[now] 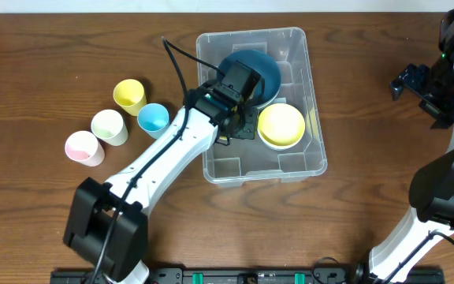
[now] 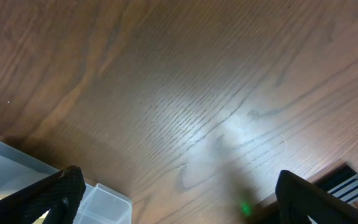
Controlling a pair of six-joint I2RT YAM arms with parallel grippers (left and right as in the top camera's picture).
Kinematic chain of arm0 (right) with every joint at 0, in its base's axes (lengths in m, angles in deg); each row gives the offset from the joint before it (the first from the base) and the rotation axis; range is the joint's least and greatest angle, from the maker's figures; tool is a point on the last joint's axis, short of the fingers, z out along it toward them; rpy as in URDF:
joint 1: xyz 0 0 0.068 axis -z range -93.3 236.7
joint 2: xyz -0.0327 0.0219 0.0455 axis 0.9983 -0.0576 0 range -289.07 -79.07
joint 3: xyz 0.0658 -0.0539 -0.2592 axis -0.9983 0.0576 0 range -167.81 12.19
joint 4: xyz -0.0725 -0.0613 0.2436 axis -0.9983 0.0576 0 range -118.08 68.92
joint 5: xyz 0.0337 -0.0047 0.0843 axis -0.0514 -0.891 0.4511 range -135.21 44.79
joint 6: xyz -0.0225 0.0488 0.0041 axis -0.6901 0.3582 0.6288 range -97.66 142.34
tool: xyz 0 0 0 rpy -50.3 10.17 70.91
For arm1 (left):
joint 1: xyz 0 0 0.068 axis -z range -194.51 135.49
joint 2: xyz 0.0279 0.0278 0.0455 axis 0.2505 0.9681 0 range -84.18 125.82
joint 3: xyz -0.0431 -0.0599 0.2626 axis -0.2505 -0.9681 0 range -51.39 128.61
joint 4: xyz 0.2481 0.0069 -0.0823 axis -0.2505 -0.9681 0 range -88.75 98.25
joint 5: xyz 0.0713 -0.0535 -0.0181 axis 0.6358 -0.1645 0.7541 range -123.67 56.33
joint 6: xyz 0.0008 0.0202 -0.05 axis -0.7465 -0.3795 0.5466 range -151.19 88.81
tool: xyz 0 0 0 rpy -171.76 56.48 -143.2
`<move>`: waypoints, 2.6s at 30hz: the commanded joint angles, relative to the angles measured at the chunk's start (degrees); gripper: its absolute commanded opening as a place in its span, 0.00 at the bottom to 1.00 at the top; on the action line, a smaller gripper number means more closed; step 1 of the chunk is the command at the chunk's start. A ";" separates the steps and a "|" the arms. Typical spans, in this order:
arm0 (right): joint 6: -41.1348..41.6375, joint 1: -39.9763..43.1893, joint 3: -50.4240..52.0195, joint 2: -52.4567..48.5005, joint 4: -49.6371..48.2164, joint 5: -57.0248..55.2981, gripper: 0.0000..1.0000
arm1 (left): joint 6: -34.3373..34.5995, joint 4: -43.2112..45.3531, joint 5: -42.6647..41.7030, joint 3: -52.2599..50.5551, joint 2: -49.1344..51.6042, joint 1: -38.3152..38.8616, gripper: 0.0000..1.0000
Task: Pack container
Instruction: 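Carry the yellow cup with the left gripper into the container, then lower the yellow cup beside the yellow bowl and open the left gripper, then move the left gripper to the pink cup and grasp its rim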
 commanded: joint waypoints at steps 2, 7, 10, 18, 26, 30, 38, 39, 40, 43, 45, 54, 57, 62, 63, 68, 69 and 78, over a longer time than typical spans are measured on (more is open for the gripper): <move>0.76 0.26 -0.11 0.68 0.04 -0.61 0.99 | -0.94 -0.15 1.16 0.50 2.27 0.02 0.06; 0.76 0.26 -0.11 0.68 0.04 -0.61 0.99 | -0.96 -0.11 1.18 0.50 2.54 0.02 0.06; 0.76 0.26 -0.11 0.68 0.04 -0.61 0.99 | -0.98 -0.11 1.20 0.50 2.56 0.02 0.07; 0.76 0.26 -0.11 0.68 0.04 -0.61 0.99 | -1.42 0.15 2.05 0.50 2.56 0.02 0.17; 0.76 0.26 -0.11 0.68 0.04 -0.59 0.99 | -1.81 1.46 2.23 0.55 2.54 -0.52 0.45; 0.76 0.26 -0.11 0.68 0.04 -0.61 0.99 | -1.81 0.87 2.21 2.08 2.12 -2.05 0.51; 0.76 0.26 -0.11 0.68 0.07 -0.61 0.99 | -4.48 -4.17 2.27 10.47 -2.95 -3.50 0.78; 0.76 0.26 -0.11 0.68 0.04 -0.61 0.99 | -4.76 -4.85 2.29 11.39 -3.96 -3.63 0.82; 0.76 0.26 -0.11 0.68 0.04 -0.61 0.99 | -4.81 -5.62 2.49 12.11 -5.03 -3.91 0.84; 0.76 0.26 -0.11 0.68 0.07 -0.61 0.99 | -4.50 -8.44 5.57 13.38 -8.63 -5.62 0.99; 0.76 0.26 -0.11 0.68 0.04 -0.61 0.99 | -2.56 -10.67 7.89 13.38 -11.15 -7.89 0.98; 0.76 0.26 -0.11 0.68 0.04 -0.61 0.99 | 6.97 -25.88 9.79 13.38 -18.93 -29.09 0.98; 0.76 0.26 -0.11 0.68 0.04 -0.61 0.99 | 10.05 -30.29 9.77 13.09 -18.88 -37.42 0.98; 0.76 0.26 -0.11 0.68 0.07 -0.61 0.99 | 14.16 -32.46 9.70 10.21 -18.67 -48.76 0.98; 0.76 0.26 -0.11 0.68 0.04 -0.59 0.99 | 14.56 -32.35 9.70 9.20 -18.60 -50.93 0.98; 0.76 0.26 -0.11 0.68 0.04 -0.61 0.99 | 15.06 -32.20 9.70 4.79 -17.44 -57.18 0.98; 0.76 0.26 -0.11 0.68 0.04 -0.61 0.99 | 15.47 -32.13 9.73 3.82 -17.14 -57.99 0.98; 0.76 0.26 -0.11 0.68 0.04 -0.61 0.99 | 20.09 -27.21 9.70 -5.38 -15.54 -65.66 0.98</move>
